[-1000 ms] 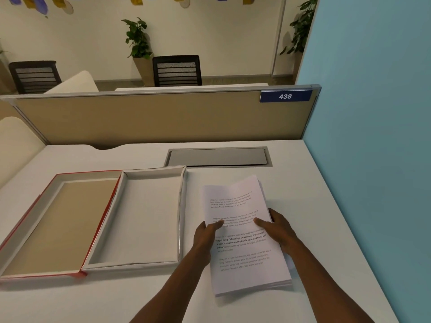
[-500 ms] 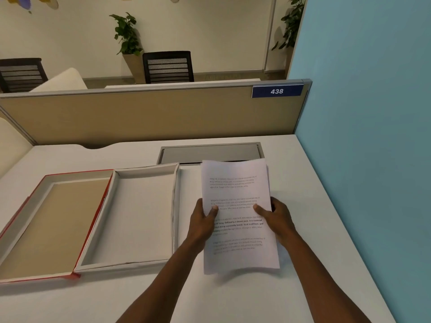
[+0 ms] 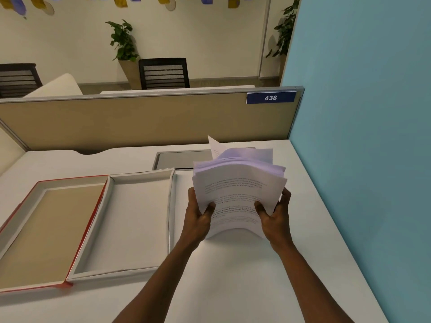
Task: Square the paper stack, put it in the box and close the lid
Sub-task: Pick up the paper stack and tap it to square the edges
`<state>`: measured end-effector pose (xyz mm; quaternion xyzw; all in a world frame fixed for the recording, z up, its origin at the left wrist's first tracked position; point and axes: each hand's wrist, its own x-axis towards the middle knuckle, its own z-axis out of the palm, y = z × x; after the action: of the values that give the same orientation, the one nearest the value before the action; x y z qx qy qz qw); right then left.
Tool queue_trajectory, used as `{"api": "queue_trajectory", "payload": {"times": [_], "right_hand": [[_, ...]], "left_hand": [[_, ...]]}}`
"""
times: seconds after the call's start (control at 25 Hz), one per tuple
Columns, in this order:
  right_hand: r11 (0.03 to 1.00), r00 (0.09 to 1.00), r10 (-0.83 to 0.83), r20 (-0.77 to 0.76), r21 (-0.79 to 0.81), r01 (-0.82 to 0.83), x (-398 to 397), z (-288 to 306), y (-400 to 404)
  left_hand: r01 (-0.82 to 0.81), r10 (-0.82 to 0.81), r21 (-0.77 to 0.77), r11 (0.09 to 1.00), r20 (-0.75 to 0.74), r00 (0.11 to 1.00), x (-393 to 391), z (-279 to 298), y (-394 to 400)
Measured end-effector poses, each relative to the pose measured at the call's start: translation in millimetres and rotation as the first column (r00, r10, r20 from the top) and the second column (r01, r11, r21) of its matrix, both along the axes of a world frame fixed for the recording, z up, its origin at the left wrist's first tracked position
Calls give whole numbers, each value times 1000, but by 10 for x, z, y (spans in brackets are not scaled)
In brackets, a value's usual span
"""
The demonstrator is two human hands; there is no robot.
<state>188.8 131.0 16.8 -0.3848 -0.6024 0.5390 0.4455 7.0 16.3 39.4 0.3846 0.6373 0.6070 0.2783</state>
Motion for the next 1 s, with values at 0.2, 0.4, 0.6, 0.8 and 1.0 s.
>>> {"api": "queue_trajectory", "payload": {"times": [0.2,0.4,0.6,0.8,1.0], "right_hand": [[997,994,-39,100,76,31,62,-26,15],[998,998,21,62,51,-24,143,-6,116],[987,988,149,30,58,-150,223,31,165],[995,996,90,-18,44,-89,115,-13,103],[974,985,-169,21,158,164,-83,-56,-150]], "left_hand": [[-25,24,35,999,14,1000,25,-12,-24],[-25,31,-81,996,69,997,-119,-103,3],[108,-102,-35,994,151,983,-315,71,113],[141,-127,-81,987,153,980,-352,133,210],[7,8,-71,997,197,980,-191,-45,147]]}}
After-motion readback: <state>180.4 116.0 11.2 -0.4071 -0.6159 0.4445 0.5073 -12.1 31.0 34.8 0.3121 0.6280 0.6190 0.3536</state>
